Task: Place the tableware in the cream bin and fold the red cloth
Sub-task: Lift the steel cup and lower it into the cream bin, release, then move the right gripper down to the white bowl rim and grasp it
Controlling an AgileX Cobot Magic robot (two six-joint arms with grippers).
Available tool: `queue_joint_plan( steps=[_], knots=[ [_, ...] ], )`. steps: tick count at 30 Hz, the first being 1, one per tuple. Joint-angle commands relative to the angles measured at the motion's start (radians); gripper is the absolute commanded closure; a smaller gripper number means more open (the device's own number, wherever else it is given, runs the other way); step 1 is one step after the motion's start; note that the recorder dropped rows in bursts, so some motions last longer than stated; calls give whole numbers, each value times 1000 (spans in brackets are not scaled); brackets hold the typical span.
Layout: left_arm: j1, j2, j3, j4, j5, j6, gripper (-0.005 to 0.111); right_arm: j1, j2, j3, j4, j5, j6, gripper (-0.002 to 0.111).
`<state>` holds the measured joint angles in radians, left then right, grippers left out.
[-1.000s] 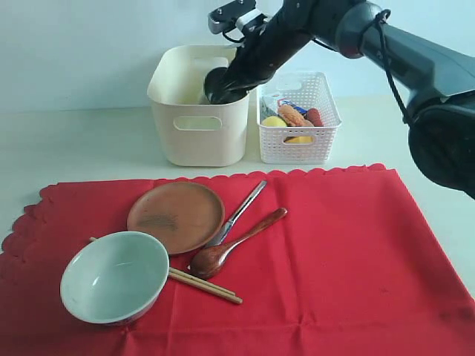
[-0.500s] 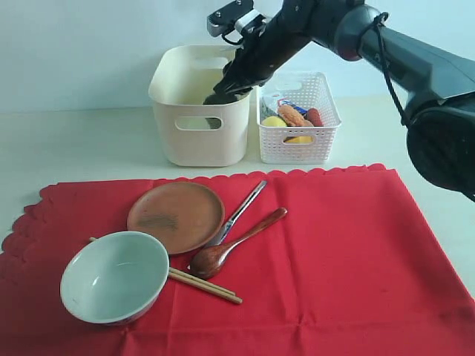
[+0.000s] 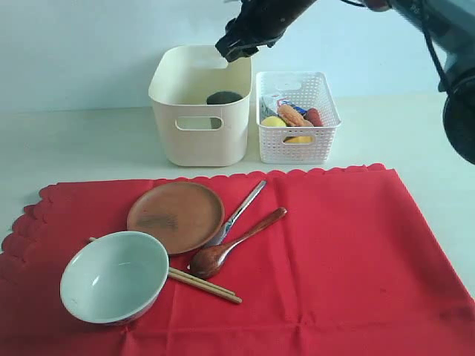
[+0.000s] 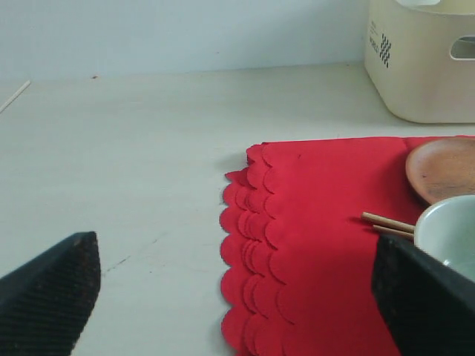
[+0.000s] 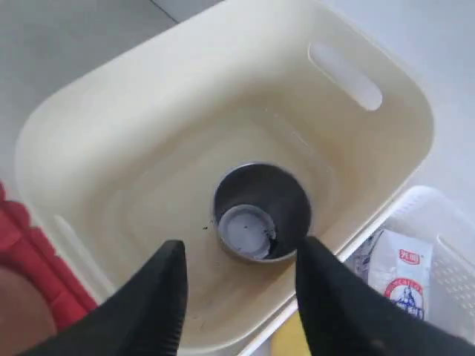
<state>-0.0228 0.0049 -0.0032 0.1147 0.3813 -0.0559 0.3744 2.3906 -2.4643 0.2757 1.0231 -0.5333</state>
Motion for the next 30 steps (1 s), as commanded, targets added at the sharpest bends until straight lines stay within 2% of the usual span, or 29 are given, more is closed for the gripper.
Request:
queue_joint_plan(
  steps=[1, 3, 11, 18, 30],
  knots=[
    [3, -5, 3, 2, -11, 1, 13, 1, -53, -8, 71, 142, 15, 62],
    [3, -5, 3, 2, -11, 1, 13, 1, -65, -8, 109, 198, 13, 62],
    [3, -5, 3, 2, -11, 1, 13, 11, -76, 20, 175, 198, 98, 62],
    [3, -5, 3, 2, -11, 1, 13, 73, -94, 89, 220, 198, 100, 62],
    [3, -5, 3, 2, -11, 1, 13, 278, -207, 497, 166, 177, 11, 62]
  ],
)
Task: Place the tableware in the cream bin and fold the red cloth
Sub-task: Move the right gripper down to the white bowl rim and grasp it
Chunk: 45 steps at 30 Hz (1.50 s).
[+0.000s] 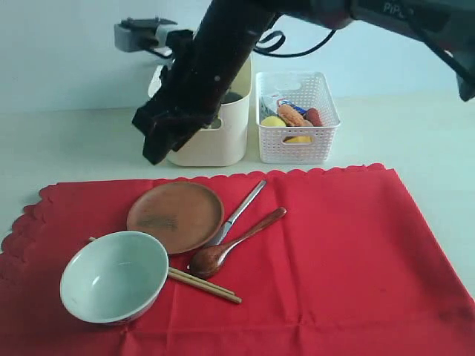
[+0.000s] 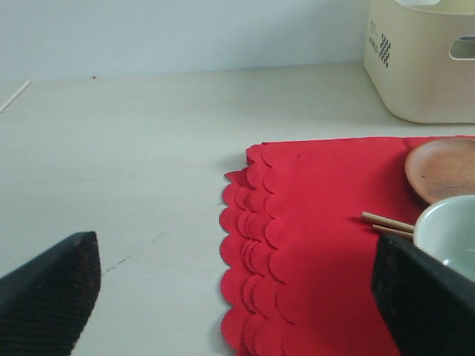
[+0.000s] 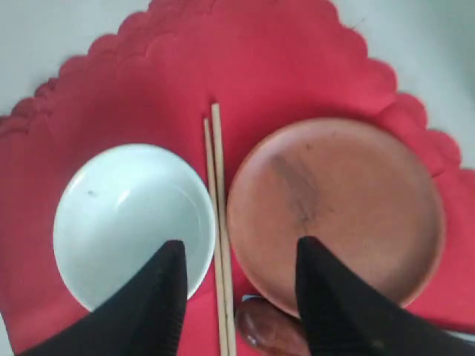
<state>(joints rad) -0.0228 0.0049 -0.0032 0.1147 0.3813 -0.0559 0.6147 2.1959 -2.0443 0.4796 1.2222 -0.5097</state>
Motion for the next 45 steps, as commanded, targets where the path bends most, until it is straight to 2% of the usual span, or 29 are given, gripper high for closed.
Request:
queue_joint_plan(
  steps=[1, 7, 24, 27, 32, 45],
  knots=[
    [3, -5, 3, 2, -11, 1, 13, 52, -12, 107, -48, -50, -13, 62],
    [3, -5, 3, 2, -11, 1, 13, 142, 0, 227, -152, -171, 21, 62],
    [3, -5, 3, 2, -11, 1, 13, 170, 123, 232, -72, -194, 44, 63],
    [3, -5, 3, 2, -11, 1, 13, 170, 131, 232, -61, -201, 44, 75],
    [3, -5, 3, 2, -11, 1, 13, 170, 133, 232, -61, -207, 44, 108],
    [3, -5, 3, 2, -11, 1, 13, 170, 131, 232, -43, -207, 52, 108]
  ],
)
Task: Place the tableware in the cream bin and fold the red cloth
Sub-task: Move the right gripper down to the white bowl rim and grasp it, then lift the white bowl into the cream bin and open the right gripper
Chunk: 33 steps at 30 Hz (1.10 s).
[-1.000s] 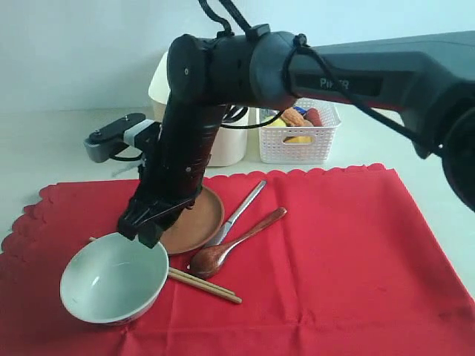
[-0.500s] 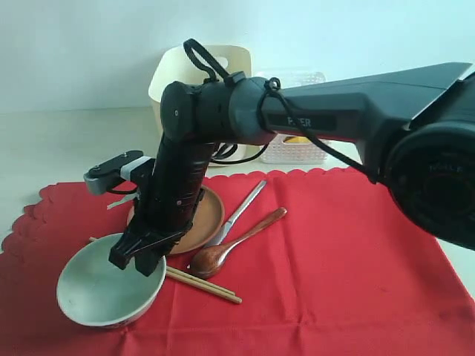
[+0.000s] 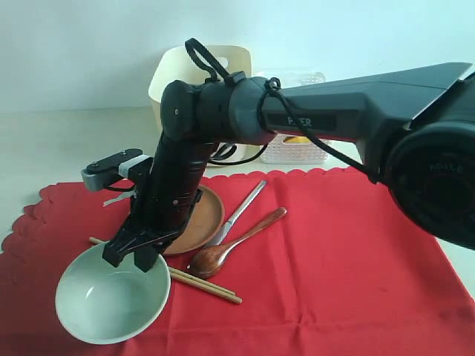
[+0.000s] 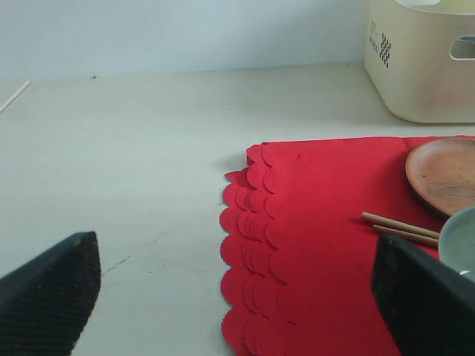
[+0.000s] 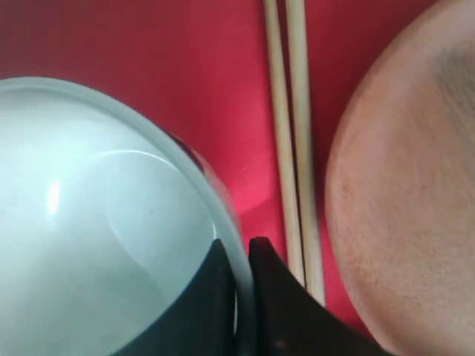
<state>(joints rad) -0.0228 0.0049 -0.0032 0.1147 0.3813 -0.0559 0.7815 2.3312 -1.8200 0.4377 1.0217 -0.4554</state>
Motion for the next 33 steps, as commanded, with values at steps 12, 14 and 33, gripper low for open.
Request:
queue_joint_plan(
  steps=[12, 14, 33],
  knots=[
    [3, -5, 3, 2, -11, 1, 13, 3, -151, 8, -2, 3, -42, 108],
    [3, -5, 3, 2, -11, 1, 13, 1, -188, 8, -2, 3, -44, 108],
    [3, -5, 3, 2, -11, 1, 13, -219, -410, -21, -21, -153, -28, 108]
  ],
)
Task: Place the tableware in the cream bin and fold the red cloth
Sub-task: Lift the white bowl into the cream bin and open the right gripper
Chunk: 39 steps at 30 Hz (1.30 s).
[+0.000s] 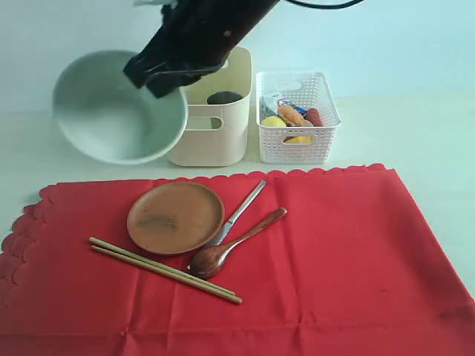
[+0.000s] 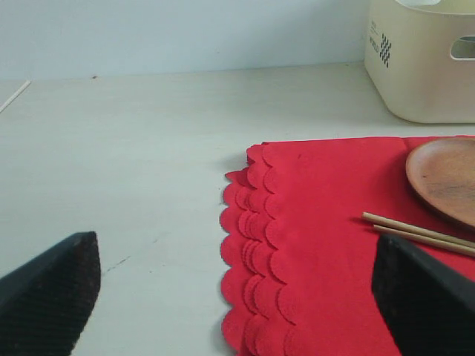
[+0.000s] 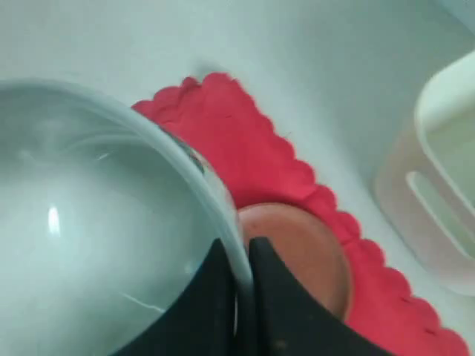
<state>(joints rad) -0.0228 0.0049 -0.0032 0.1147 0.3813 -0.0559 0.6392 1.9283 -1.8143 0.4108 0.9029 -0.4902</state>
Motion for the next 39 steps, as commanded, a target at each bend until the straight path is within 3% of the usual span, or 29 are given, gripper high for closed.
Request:
queue_joint_plan(
  steps=[1, 7, 18, 25, 39],
  knots=[
    [3, -5, 3, 2, -11, 1, 13, -99, -5, -34, 8, -44, 7, 108],
    [3, -5, 3, 2, -11, 1, 13, -248, 99, -181, 82, -88, 22, 108],
    [3, -5, 3, 2, -11, 1, 13, -316, 505, -631, 70, -76, 21, 108],
    [3, -5, 3, 2, -11, 1, 13, -314, 605, -685, 54, -144, 21, 108],
    [3, -5, 3, 2, -11, 1, 13, -293, 617, -685, 43, -35, -7, 106]
  ],
)
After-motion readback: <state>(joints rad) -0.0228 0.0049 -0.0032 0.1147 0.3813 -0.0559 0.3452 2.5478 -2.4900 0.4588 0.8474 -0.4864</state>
